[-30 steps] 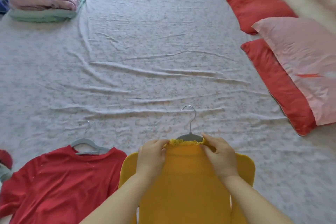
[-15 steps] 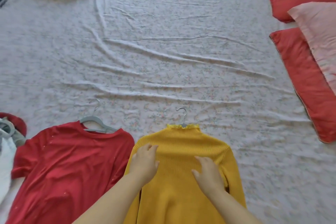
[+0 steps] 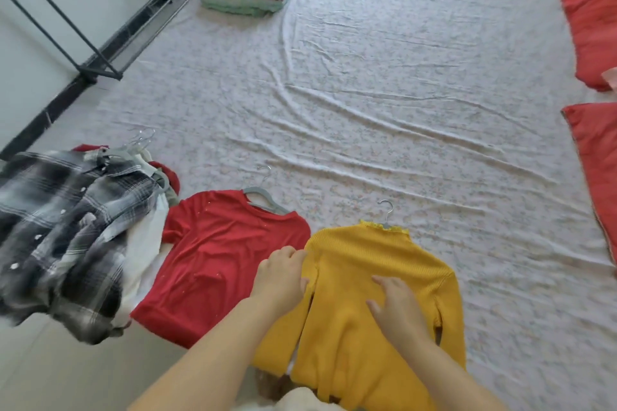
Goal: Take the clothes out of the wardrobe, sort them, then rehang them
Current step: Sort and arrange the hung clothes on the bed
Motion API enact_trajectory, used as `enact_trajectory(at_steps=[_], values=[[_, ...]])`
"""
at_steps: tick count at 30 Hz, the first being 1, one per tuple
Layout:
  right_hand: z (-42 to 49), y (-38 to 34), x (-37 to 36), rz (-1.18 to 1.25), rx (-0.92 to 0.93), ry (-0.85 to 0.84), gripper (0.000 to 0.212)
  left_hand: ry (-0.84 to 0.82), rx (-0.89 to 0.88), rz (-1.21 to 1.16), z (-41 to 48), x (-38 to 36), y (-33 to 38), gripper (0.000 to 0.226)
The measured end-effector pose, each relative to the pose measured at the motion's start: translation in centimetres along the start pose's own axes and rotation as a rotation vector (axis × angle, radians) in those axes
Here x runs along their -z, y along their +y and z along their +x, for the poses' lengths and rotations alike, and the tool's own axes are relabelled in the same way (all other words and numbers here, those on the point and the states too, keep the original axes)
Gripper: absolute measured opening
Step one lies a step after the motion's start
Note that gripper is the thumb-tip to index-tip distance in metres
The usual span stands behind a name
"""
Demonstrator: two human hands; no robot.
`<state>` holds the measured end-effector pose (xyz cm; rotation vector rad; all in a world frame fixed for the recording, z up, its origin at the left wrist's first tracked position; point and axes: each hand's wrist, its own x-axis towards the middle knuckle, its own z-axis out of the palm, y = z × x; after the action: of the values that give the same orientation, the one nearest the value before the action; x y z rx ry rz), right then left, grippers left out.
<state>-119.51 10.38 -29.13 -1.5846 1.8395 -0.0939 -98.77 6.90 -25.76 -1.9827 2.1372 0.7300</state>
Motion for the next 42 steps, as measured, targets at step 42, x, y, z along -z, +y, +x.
enact_trajectory(at_steps=[42], values=[[-0.2, -51.9, -26.7, -0.146, 0.408, -0.077, 0.047, 0.180, 0.323, -0.128, -16.1, 13.8, -53.2, 0.051]])
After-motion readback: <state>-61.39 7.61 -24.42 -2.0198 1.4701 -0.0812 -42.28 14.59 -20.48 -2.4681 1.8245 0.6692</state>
